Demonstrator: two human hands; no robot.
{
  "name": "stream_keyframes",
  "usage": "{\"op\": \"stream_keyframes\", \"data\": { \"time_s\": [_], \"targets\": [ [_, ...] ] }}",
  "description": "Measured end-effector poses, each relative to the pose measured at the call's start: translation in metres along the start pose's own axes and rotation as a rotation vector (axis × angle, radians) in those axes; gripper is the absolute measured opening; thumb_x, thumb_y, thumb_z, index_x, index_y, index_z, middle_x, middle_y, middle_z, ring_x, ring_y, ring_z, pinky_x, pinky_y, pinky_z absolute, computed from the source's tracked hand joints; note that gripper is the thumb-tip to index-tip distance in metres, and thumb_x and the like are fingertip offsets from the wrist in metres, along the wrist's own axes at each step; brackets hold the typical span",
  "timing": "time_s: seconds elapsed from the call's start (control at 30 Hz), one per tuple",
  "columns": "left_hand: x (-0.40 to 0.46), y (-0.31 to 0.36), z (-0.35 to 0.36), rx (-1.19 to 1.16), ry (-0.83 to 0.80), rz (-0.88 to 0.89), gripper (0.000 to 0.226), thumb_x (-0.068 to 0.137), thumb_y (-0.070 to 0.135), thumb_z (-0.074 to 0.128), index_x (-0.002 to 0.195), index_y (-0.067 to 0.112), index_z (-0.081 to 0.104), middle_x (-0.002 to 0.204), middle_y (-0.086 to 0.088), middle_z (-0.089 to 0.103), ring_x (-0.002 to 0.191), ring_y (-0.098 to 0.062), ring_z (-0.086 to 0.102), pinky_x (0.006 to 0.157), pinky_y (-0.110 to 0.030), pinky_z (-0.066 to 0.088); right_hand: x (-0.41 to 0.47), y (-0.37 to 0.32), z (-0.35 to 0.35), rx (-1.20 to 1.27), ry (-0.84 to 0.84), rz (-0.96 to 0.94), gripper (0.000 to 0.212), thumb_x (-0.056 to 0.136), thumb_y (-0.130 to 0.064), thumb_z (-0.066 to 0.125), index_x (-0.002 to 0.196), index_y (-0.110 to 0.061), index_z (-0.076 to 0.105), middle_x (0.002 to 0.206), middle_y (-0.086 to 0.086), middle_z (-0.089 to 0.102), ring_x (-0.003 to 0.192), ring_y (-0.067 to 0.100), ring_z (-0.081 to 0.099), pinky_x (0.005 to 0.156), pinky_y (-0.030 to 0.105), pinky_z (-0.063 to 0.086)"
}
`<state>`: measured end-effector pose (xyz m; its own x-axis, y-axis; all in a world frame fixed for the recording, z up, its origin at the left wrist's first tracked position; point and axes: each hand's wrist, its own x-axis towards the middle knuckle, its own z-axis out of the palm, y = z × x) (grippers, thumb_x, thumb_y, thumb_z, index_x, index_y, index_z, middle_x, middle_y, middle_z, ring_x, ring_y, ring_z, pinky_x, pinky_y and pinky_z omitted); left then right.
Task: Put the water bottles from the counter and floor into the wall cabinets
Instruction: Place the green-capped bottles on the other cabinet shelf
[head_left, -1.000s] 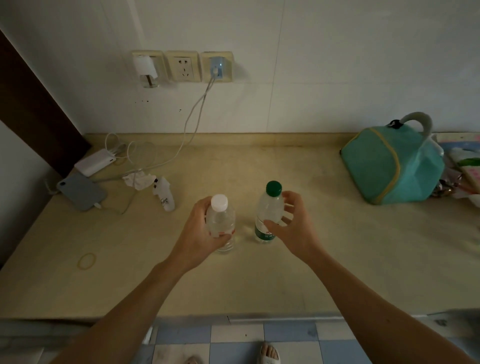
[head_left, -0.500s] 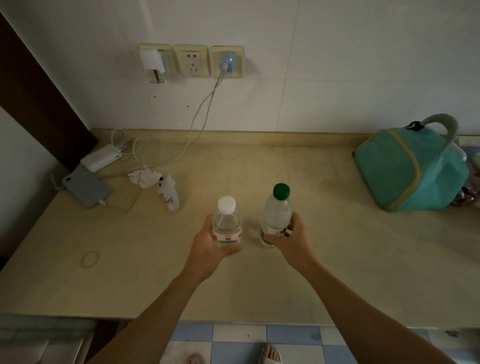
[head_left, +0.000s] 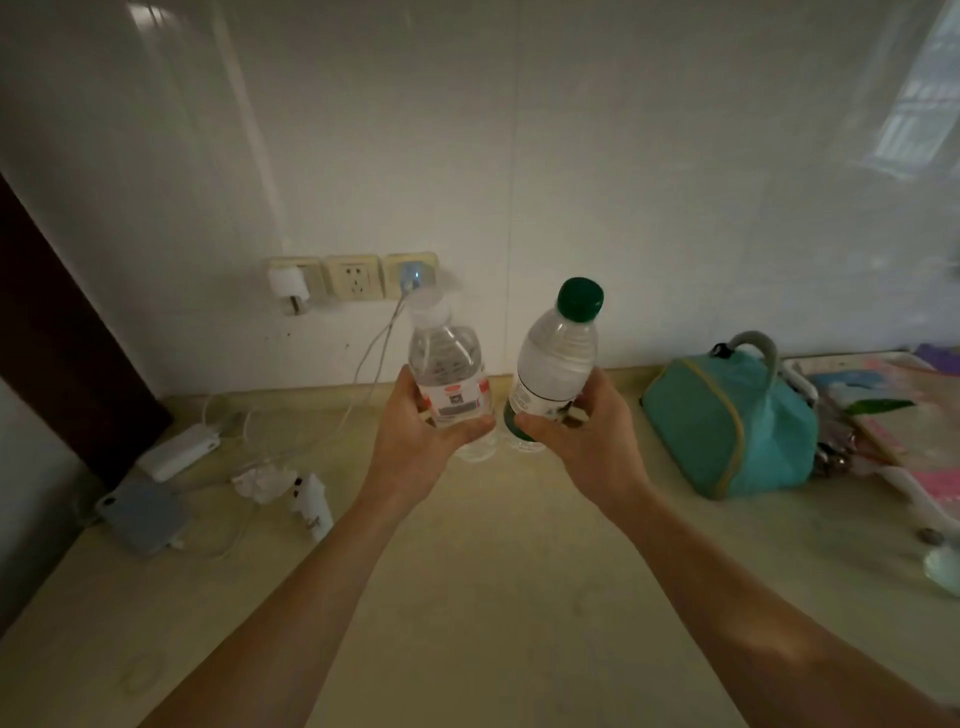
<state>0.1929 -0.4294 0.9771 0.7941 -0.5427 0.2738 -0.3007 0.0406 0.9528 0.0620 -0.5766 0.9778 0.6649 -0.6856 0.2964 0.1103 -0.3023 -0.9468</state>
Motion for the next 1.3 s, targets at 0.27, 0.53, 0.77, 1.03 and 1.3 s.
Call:
{"op": "stream_keyframes", "data": {
  "time_s": [0.27, 0.53, 0.77, 1.03, 1.3],
  "targets": [
    [0.067, 0.181, -0.010, -0.032, 0.037, 0.372, 0.063, 0.065, 0.023, 0.092, 0.119, 0.032, 0.060, 0.105, 0.019, 0.073, 0.097, -0.003, 0.069, 0.077, -0.019, 0.055, 0.061, -0.165, -0.045, 0.043, 0.092, -0.340, 0.057, 0.071, -0.028, 0.087, 0.120, -0.032, 0.058, 0.105, -0.021, 0.070, 0.099, -0.003, 0.066, 0.073, 0.011, 0.054],
    [0.094, 0.345, 0.006, -0.122, 0.019, 0.641, 0.061, 0.057, 0.043, 0.089, 0.111, 0.042, 0.061, 0.103, 0.029, 0.071, 0.091, 0.008, 0.068, 0.069, -0.008, 0.053, 0.102, -0.303, -0.100, 0.066, 0.201, -0.615, 0.046, 0.075, -0.035, 0.084, 0.115, -0.037, 0.061, 0.106, -0.025, 0.071, 0.097, -0.004, 0.067, 0.073, 0.014, 0.056],
    [0.141, 0.426, 0.045, -0.069, -0.016, 0.528, 0.047, 0.068, 0.037, 0.090, 0.108, 0.035, 0.064, 0.099, 0.017, 0.071, 0.090, -0.003, 0.067, 0.078, -0.025, 0.054, 0.157, -0.365, -0.153, 0.056, 0.215, -0.573, 0.028, 0.081, -0.034, 0.081, 0.103, -0.036, 0.062, 0.088, -0.022, 0.073, 0.082, -0.003, 0.070, 0.058, 0.012, 0.052],
    [0.196, 0.425, 0.083, 0.074, 0.031, 0.391, 0.056, 0.073, 0.032, 0.087, 0.122, 0.021, 0.061, 0.114, 0.003, 0.067, 0.101, -0.016, 0.064, 0.092, -0.036, 0.051, 0.221, -0.359, -0.191, -0.062, 0.155, -0.413, 0.023, 0.083, -0.028, 0.080, 0.095, -0.030, 0.060, 0.090, -0.011, 0.067, 0.083, 0.003, 0.064, 0.058, 0.014, 0.046],
    [0.226, 0.408, 0.106, 0.116, 0.016, 0.453, 0.042, 0.092, 0.025, 0.071, 0.132, 0.026, 0.056, 0.123, 0.005, 0.064, 0.105, -0.011, 0.059, 0.092, -0.026, 0.043, 0.260, -0.348, -0.197, -0.148, 0.105, -0.459, 0.025, 0.085, -0.023, 0.079, 0.092, -0.033, 0.057, 0.083, -0.017, 0.061, 0.067, -0.008, 0.058, 0.046, 0.004, 0.042]
  ]
}}
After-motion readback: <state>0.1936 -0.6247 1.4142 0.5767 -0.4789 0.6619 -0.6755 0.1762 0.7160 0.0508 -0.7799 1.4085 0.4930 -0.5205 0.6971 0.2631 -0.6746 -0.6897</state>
